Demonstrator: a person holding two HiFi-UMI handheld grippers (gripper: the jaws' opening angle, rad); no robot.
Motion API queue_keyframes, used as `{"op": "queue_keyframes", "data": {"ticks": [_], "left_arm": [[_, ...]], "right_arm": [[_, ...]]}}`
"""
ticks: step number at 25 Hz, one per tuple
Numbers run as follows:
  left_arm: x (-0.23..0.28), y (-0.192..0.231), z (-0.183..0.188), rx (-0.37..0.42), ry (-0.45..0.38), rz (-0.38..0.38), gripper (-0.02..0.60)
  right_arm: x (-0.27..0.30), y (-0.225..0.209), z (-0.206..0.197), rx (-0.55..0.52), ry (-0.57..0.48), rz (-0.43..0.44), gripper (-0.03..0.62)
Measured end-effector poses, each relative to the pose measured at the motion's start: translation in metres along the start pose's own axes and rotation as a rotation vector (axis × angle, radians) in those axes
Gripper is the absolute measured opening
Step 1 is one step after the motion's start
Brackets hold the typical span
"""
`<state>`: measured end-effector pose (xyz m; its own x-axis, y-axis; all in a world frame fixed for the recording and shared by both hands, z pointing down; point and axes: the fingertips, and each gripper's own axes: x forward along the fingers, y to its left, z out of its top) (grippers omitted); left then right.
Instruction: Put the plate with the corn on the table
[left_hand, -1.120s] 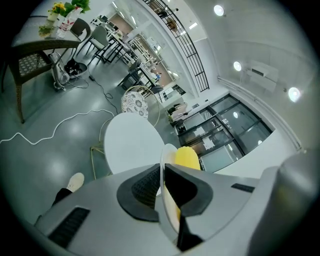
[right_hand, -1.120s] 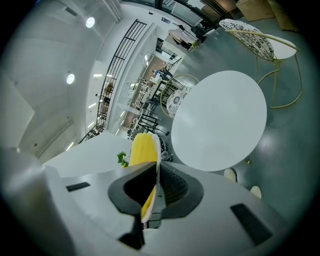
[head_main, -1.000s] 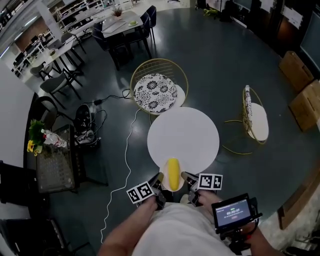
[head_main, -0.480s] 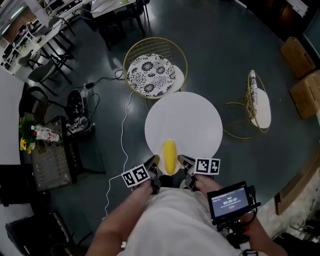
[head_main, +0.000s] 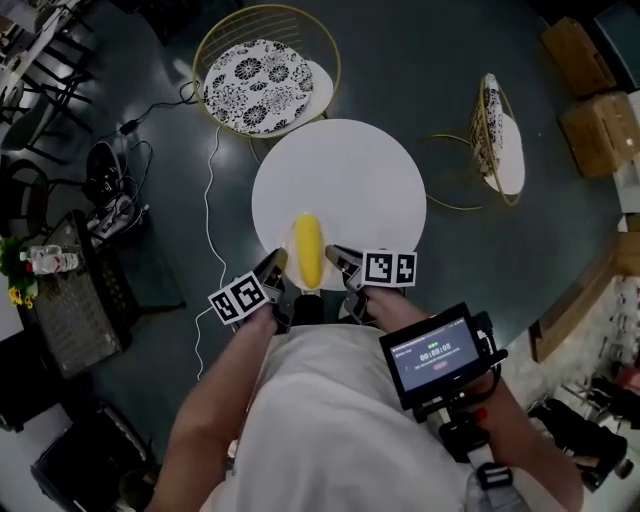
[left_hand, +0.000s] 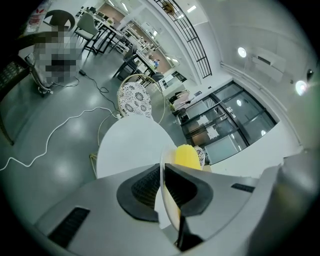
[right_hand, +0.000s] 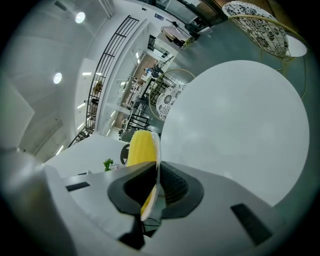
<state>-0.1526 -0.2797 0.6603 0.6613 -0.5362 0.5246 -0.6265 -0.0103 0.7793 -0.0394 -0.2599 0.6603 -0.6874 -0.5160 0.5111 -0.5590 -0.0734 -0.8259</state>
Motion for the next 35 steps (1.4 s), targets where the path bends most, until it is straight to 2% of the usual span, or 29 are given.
{"op": "queue_keyframes", "data": {"ticks": [11, 14, 17, 25, 35], "left_arm": [[0.027, 0.005, 0.006, 0.005, 0.011, -0.007, 0.034], [0.039, 0.011, 0.019, -0.003, -0.003, -0.017, 0.034], [0.059, 0.027, 0.031, -0.004, 0.004, 0.009, 0.034], [0.089, 0.052, 0.041, 0.031, 0.045, 0.040, 0.034], [0.115, 0.078, 0.046, 0.132, 0.132, 0.111, 0.034]], "right_arm": [[0.010, -0.016, 0.018, -0.005, -0.007, -0.003, 0.031], [0.023, -0.019, 0.033, -0.012, -0.016, 0.001, 0.031], [0.043, -0.030, 0.049, -0.017, -0.009, -0.009, 0.031], [0.068, -0.049, 0.061, -0.007, -0.025, -0.044, 0.031], [0.097, -0.078, 0.062, -0.022, -0.029, -0.106, 0.031]]}}
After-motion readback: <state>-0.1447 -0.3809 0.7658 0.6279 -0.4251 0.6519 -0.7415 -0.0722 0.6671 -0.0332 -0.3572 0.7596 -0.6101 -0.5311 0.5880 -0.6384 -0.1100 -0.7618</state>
